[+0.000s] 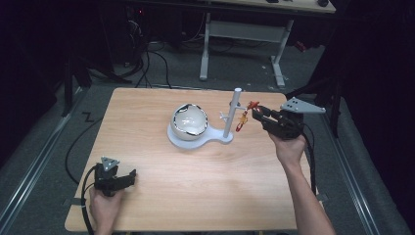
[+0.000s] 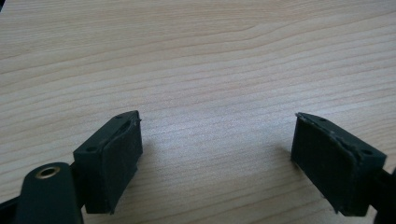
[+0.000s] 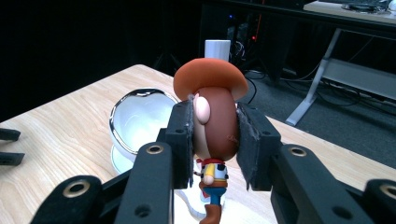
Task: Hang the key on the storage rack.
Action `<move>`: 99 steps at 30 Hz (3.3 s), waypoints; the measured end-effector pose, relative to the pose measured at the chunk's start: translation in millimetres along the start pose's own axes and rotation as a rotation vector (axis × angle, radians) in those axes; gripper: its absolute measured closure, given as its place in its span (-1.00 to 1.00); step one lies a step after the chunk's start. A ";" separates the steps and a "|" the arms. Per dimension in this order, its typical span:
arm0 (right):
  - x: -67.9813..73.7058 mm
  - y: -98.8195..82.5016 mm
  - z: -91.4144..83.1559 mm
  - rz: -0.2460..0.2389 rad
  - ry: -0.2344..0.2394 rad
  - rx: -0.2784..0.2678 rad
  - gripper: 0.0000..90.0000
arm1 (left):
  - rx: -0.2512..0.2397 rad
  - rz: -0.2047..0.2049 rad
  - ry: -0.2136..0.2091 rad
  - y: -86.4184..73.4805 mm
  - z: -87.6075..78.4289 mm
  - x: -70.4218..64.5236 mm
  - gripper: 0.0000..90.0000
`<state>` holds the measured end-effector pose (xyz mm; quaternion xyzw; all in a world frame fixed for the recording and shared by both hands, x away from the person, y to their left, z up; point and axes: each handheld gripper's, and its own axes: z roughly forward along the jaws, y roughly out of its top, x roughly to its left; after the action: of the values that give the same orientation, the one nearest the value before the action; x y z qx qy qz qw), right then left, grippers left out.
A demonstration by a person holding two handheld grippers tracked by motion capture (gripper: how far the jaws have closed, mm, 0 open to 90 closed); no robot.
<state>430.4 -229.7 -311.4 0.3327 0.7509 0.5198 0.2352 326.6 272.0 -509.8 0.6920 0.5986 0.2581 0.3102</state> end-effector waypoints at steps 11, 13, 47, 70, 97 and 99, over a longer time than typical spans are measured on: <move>-5.3 3.4 13.1 0.009 -0.024 0.036 0.52 | 0.000 0.000 0.000 0.0 0.1 0.0 -0.62; -6.7 2.5 14.4 0.017 -0.025 0.037 0.52 | 0.000 0.000 0.000 0.0 0.1 0.0 -0.62; -18.2 -25.3 20.7 0.063 -0.048 0.087 0.52 | 0.000 0.001 0.000 0.1 0.1 0.0 -0.62; -18.1 -37.8 21.4 0.078 -0.058 0.122 0.51 | 0.000 0.001 0.000 0.1 0.2 0.0 -0.62; -10.8 -68.8 52.8 0.132 -0.043 0.151 0.51 | 0.000 0.002 0.000 0.3 0.3 -0.1 -0.62; -10.6 -70.6 54.4 0.133 -0.043 0.153 0.51 | 0.000 0.002 0.000 0.3 0.3 -0.1 -0.62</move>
<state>457.4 -220.5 -396.5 0.4101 0.7593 0.4681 0.1901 327.0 271.9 -509.8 0.6926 0.5980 0.2583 0.3098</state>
